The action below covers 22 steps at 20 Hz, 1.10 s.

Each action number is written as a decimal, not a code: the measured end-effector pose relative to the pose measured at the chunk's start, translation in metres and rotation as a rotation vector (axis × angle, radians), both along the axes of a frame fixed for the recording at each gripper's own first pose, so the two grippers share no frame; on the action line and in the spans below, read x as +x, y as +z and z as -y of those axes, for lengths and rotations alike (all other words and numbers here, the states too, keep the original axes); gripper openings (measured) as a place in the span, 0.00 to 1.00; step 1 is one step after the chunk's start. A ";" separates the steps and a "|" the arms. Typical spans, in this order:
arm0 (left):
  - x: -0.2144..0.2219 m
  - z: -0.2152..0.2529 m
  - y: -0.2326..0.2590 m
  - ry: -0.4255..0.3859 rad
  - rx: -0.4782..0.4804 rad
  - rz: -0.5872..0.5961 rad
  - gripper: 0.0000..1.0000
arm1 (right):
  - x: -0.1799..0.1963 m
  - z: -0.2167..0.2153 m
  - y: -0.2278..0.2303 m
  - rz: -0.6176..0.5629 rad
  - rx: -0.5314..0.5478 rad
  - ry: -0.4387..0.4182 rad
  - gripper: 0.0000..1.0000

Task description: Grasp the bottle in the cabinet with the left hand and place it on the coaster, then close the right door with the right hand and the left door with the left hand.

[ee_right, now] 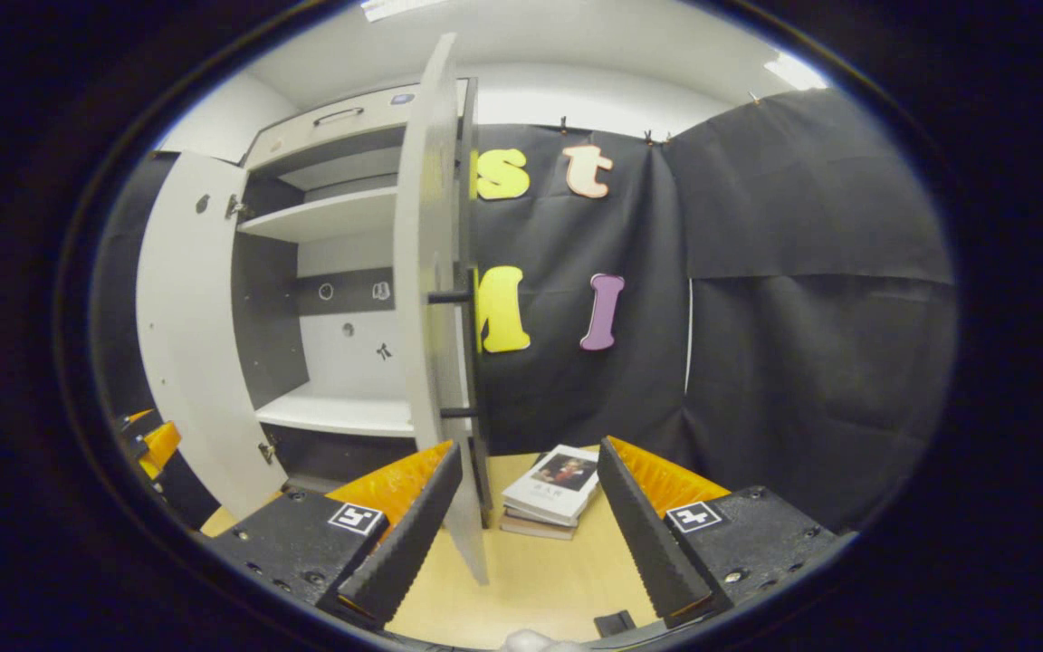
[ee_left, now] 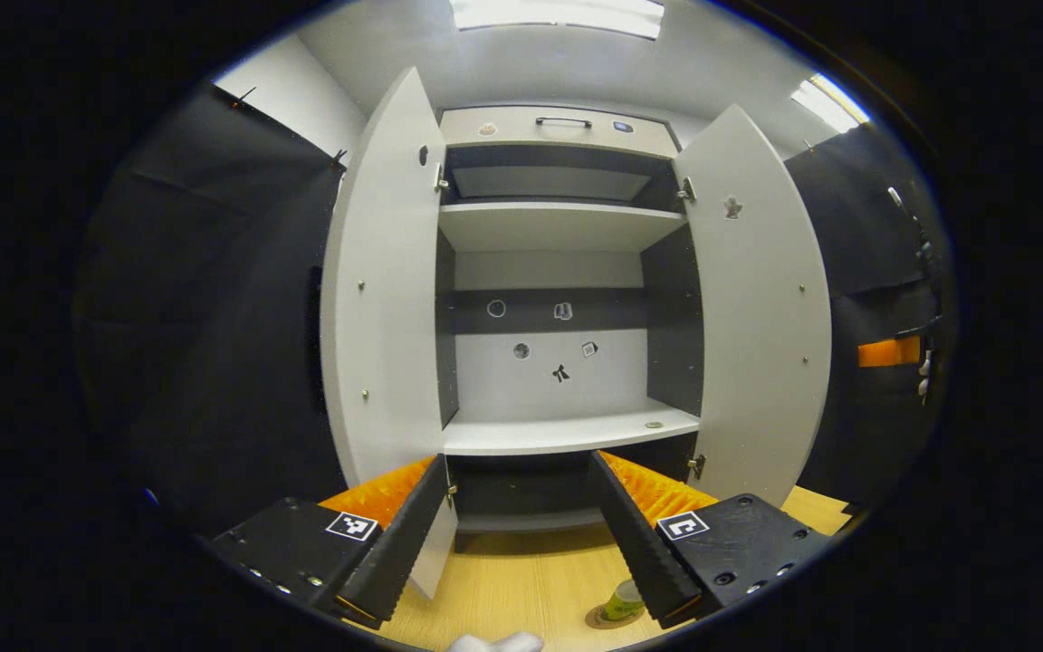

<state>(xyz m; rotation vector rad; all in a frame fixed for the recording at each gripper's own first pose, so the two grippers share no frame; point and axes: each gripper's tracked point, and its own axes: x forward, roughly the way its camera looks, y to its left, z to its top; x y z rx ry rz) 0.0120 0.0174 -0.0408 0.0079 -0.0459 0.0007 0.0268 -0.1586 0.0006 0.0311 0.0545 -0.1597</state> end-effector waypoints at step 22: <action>-0.051 0.011 0.009 0.241 -0.019 -0.067 0.96 | 0.113 0.008 0.045 0.035 0.062 0.250 0.96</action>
